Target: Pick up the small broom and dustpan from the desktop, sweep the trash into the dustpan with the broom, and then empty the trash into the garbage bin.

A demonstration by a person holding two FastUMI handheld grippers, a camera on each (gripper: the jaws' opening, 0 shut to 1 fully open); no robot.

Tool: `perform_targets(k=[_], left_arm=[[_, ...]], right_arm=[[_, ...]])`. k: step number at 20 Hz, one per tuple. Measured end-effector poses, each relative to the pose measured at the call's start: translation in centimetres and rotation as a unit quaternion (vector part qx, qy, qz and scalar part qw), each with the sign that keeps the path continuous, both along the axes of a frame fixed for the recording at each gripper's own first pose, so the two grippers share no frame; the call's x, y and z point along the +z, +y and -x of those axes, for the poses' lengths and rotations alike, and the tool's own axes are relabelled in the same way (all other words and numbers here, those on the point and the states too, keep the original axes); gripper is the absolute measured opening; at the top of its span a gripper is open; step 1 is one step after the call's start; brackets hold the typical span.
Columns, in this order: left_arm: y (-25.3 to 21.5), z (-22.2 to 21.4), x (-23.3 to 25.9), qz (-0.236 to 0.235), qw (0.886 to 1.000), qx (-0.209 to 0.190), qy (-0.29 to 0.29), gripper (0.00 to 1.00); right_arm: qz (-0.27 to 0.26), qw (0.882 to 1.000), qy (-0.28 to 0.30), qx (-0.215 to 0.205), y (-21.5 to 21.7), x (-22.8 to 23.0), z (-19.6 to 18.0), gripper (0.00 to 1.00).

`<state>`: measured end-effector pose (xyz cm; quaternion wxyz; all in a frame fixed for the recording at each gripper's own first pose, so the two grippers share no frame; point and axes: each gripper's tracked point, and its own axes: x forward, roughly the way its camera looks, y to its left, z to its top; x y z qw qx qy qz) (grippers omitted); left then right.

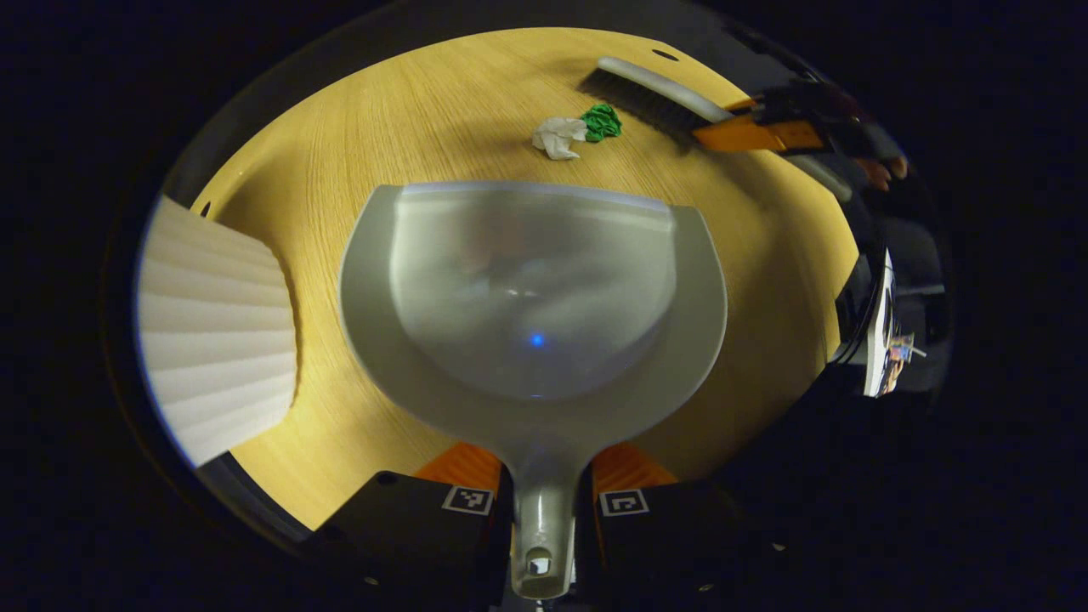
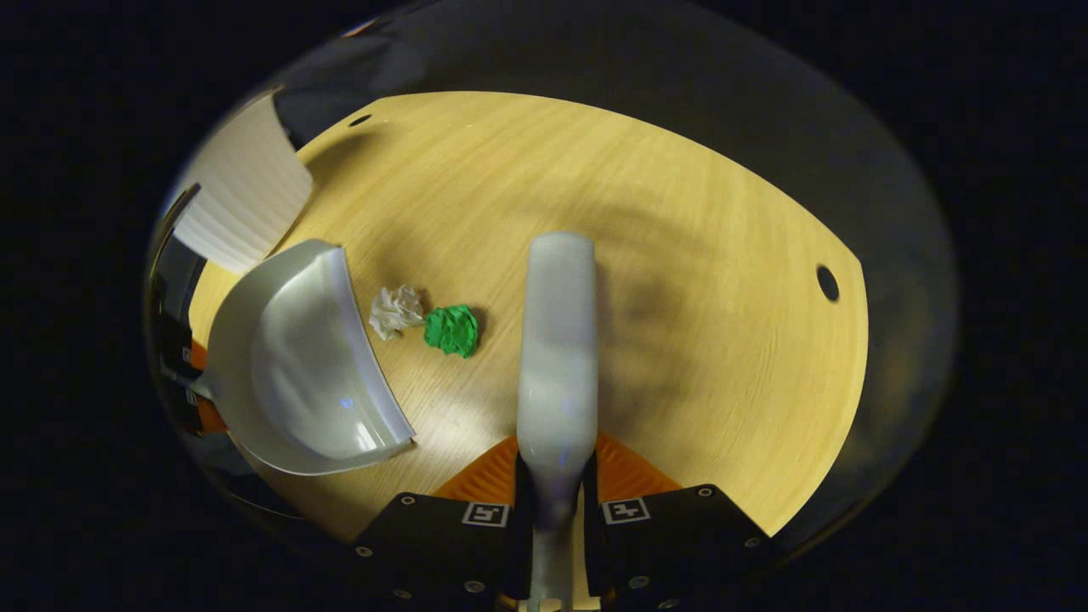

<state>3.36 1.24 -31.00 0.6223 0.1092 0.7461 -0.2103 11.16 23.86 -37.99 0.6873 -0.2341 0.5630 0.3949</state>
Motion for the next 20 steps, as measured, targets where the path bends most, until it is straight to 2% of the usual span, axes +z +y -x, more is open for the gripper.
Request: perform_targets(k=[3,7,9,10,12,13,16,20], left_arm=[[0.3,0.5,0.0,0.004,1.000,-0.005,0.006,0.31],[0.0,0.2,-0.2,0.009,1.000,0.001,0.001,0.31],[-0.3,0.3,-0.3,0.010,1.000,0.010,0.002,0.31],[-0.5,0.2,-0.3,0.010,1.000,0.018,0.001,0.31],[-0.8,0.1,-0.4,0.009,0.999,0.034,-0.003,0.31],[-1.1,0.2,-0.5,0.007,0.999,0.044,-0.005,0.31],[-1.9,0.3,-0.6,0.000,0.996,0.091,-0.010,0.31],[-1.9,0.9,-0.2,-0.008,0.988,0.150,-0.016,0.31]], right_arm=[[-0.042,0.996,0.047,0.066,3.3,0.5,2.3,0.25],[-0.081,0.976,0.116,0.164,6.7,2.3,6.7,0.25],[-0.095,0.966,0.150,0.190,8.5,3.5,7.8,0.25],[-0.099,0.965,0.153,0.190,9.4,3.7,7.5,0.25],[-0.099,0.970,0.144,0.166,8.4,3.4,7.7,0.25],[-0.096,0.975,0.137,0.144,9.0,3.7,6.0,0.25],[-0.076,0.990,0.100,0.058,6.9,3.3,2.4,0.25],[-0.064,0.994,0.089,-0.030,4.2,2.9,1.5,0.25]])
